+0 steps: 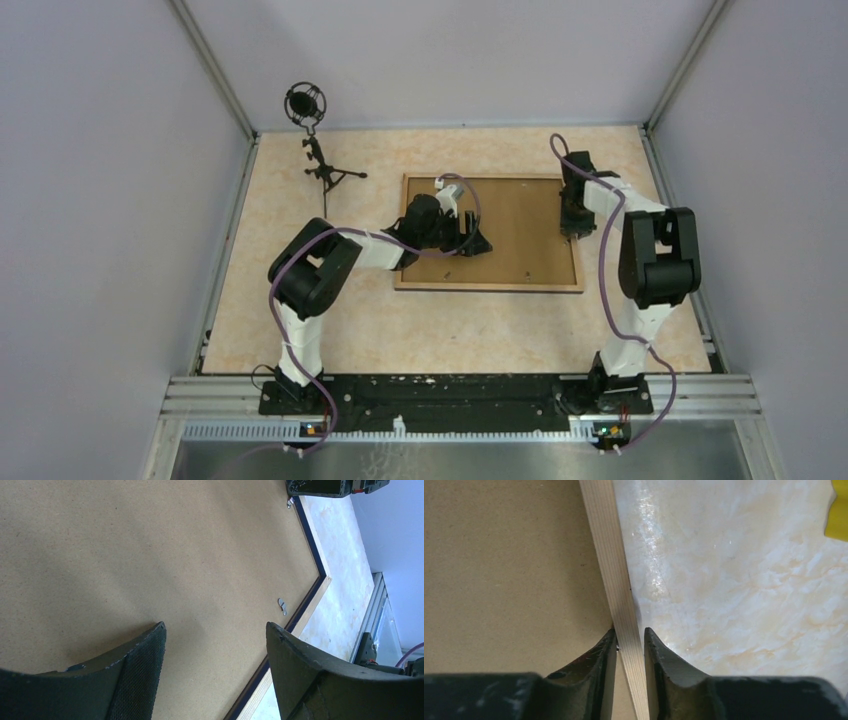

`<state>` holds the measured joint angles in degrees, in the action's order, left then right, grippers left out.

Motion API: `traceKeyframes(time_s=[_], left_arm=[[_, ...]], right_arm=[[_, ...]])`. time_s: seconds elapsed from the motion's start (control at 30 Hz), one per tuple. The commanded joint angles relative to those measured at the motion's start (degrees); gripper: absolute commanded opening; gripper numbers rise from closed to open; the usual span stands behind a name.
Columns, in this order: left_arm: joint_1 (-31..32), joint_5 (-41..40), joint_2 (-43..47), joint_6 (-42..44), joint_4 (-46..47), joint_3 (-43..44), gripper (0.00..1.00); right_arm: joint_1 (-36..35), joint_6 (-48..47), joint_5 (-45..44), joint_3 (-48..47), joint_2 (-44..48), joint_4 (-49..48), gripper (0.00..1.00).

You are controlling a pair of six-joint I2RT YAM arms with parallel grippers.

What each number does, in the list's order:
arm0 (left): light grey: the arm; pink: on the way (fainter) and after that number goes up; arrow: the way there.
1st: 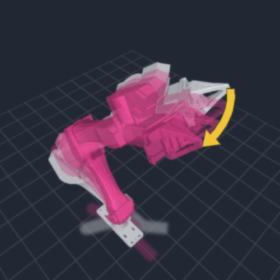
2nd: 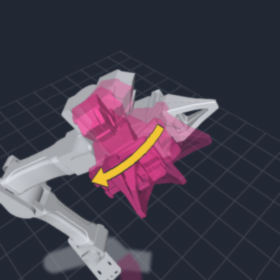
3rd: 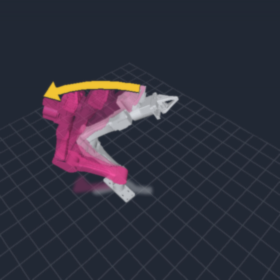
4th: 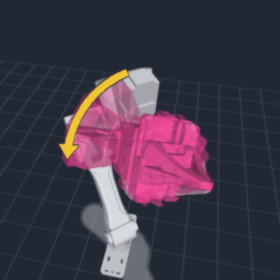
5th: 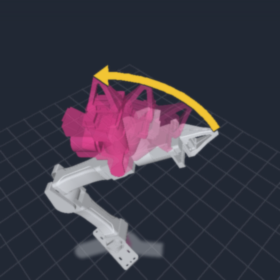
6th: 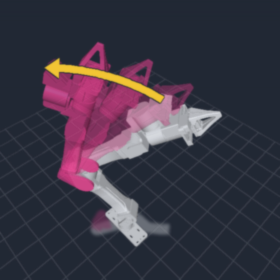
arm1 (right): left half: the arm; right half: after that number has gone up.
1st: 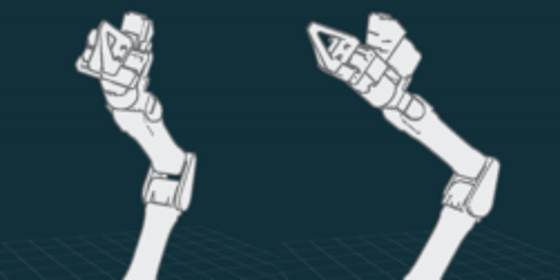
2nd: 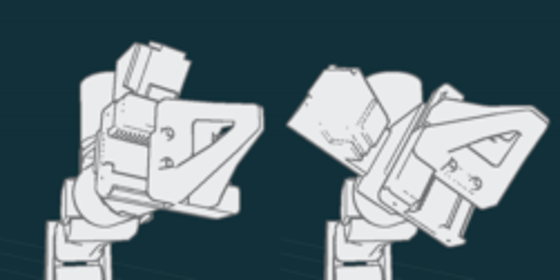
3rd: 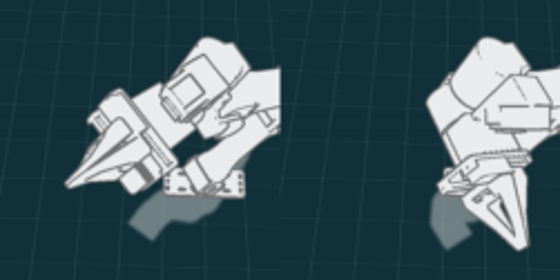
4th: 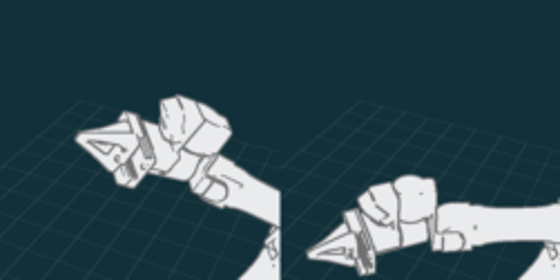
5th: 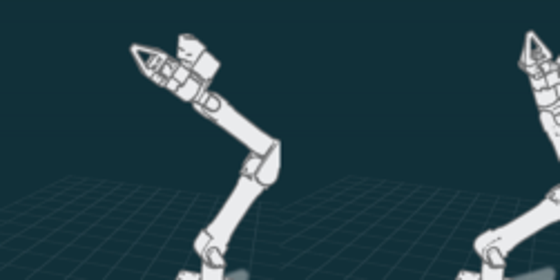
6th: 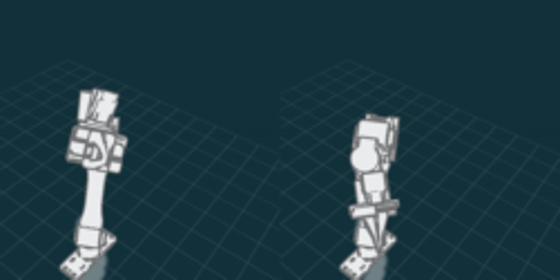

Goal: Put the photo into the frame

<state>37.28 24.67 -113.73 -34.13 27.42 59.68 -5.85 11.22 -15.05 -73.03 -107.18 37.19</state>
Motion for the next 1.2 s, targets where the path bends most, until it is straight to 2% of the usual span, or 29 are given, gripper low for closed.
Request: traceKeyframes(time_s=[0.0, 0.13, 0.37, 0.43, 0.47, 0.53, 0.57, 0.63, 0.7, 0.8, 0.9, 1.03, 1.1, 1.17], left_arm=[[-0.21, -0.33, -0.25, 0.56, -3.22, -1.67, 0.78], [-0.31, -0.29, -0.18, 0.57, -3.25, -1.67, 0.78], [-0.24, -0.52, 0.13, 1.2, -3.38, -1.67, 0.78], [-0.25, 0.3, 0.41, 1.62, -3.04, -1.72, 0.81], [-0.22, 1.02, 0.67, 2.0, -2.77, -1.75, 0.83], [-0.21, 1.77, 1.69, 2.87, -3.46, -1.4, 0.86], [-0.23, 1.71, 2.56, 3.23, -4.82, -0.8, 0.87], [-0.19, 2.9, 5.03, 3.73, -8.25, 1.83, 0.88], [-0.19, 4.28, 7.83, 3.71, -10.7, 2.96, 0.9], [-0.2, 5.97, 12.44, 3.96, -15.49, 3.28, 0.92], [-0.32, 2.92, 18.54, 6.2, -23.56, 1.85, 0.92], [-0.78, -10.85, 27.2, 7.55, -38.01, -1.67, 0.92], [-2.02, -15.62, 30.23, 7.67, -43.91, -3.58, 0.92], [-3.78, -18.79, 32.58, 7.56, -45.82, -5.86, 0.96]], right_arm=[[-0.23, -1.06, -0.33, 0.65, -3.27, 7.26, 0.19], [-0.37, -1.31, -0.54, -0.05, -3.36, 7.26, 0.0], [-0.59, -1.93, -0.09, -0.07, -1.59, 6.51, 0.0], [-0.59, -0.6, -0.88, 0.08, -0.34, 5.94, 0.0], [-0.62, 0.33, -2.02, 0.2, 0.46, 5.54, 0.06], [-0.58, 1.28, -3.54, 0.92, 3.51, 4.49, 0.4], [-0.58, 1.79, -4.64, 1.32, 4.94, 3.87, 0.54], [-0.61, 2.19, -5.99, 1.71, 7.43, 3.2, 0.68], [-0.57, 2.35, -6.34, 1.38, 9.3, 3.39, 0.78], [-0.63, 2.57, -3.38, 2.34, 12.46, 2.98, 0.96], [-0.63, 3.37, 3.84, 5.92, 15.69, 1.48, 0.99], [-0.62, 5.35, 10.93, 13.39, 21.15, -2.05, 0.99], [-0.56, 6.05, 10.55, 15.29, 22.74, -2.31, 0.99], [-0.29, 7.75, 7.72, 16.68, 23.42, -2.78, 0.99]])
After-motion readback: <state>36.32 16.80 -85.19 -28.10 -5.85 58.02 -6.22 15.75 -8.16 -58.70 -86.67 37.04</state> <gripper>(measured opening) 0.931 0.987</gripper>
